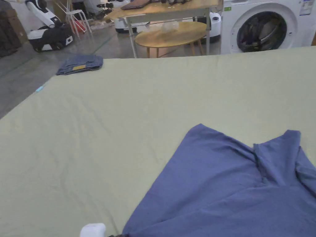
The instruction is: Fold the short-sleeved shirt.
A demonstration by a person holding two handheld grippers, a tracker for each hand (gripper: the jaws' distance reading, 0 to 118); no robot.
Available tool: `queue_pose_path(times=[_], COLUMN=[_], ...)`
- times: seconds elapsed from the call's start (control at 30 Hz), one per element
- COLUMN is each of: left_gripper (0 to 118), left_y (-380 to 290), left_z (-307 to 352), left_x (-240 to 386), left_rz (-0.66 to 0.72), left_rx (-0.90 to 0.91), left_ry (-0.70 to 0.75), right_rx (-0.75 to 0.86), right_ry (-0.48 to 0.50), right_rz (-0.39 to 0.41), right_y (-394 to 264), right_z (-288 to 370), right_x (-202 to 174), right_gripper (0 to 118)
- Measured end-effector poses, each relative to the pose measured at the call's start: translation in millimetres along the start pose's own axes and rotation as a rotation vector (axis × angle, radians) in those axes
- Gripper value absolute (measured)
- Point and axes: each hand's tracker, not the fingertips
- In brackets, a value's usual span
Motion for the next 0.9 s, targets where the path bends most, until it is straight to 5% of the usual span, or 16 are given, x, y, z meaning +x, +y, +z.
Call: queue_pose_path(times=[0.03, 0.13, 0.17, 0.23, 0.33, 0.47, 0.53, 0.57, 0.6, 0.7, 0.9], left_gripper=[3, 3, 3, 3, 3, 3, 3, 3, 3, 3, 3], left_y=[2.3, 4.8, 5.9, 6.2, 4.8, 3.1, 3.2, 3.3, 2.8, 2.0, 2.9], left_z=[0.4, 4.1, 3.4, 5.4, 6.2, 8.1, 8.6, 8.6, 8.0, 8.1, 11.1], left_x=[-1.1, 1.5, 2.8, 7.4, 3.8, 1.6, 2.2, 2.7, 1.2, 0.9, -4.5], left_rz=[0.014, 0.023, 0.005, -0.026, -0.021, 0.023, 0.027, 0.028, 0.029, 0.035, 0.106], left_rx=[0.000, -0.018, -0.027, -0.036, -0.039, -0.028, -0.027, -0.027, -0.027, -0.022, -0.011], left_ry=[-0.009, -0.015, -0.013, -0.008, -0.013, -0.023, -0.024, -0.022, -0.021, -0.024, -0.062], right_rx=[-0.008, -0.180, -0.295, -0.411, -0.456, -0.584, -0.630, -0.650, -0.685, -0.698, -0.670], right_ry=[0.011, 0.101, 0.142, 0.098, 0.045, 0.016, -0.011, 0.002, 0.027, -0.022, 0.017], right_rz=[0.001, 0.067, 0.094, 0.188, 0.329, 0.228, 0.142, 0.127, 0.140, 0.303, 0.283], right_y=[4.4, 38.3, 56.4, 73.2, 90.0, 99.5, 96.8, 93.8, 88.7, 68.8, 80.5], right_z=[-3.9, -38.5, -54.7, -95.6, -160.9, -243.3, -272.9, -281.1, -288.6, -293.3, -281.5], right_x=[2.1, 2.5, -0.1, -7.7, -3.9, 11.6, 21.7, 24.4, 22.6, 4.2, 13.6], right_gripper=[0, 69, 78, 78, 78, 78, 60, 28, 10, 1, 0])
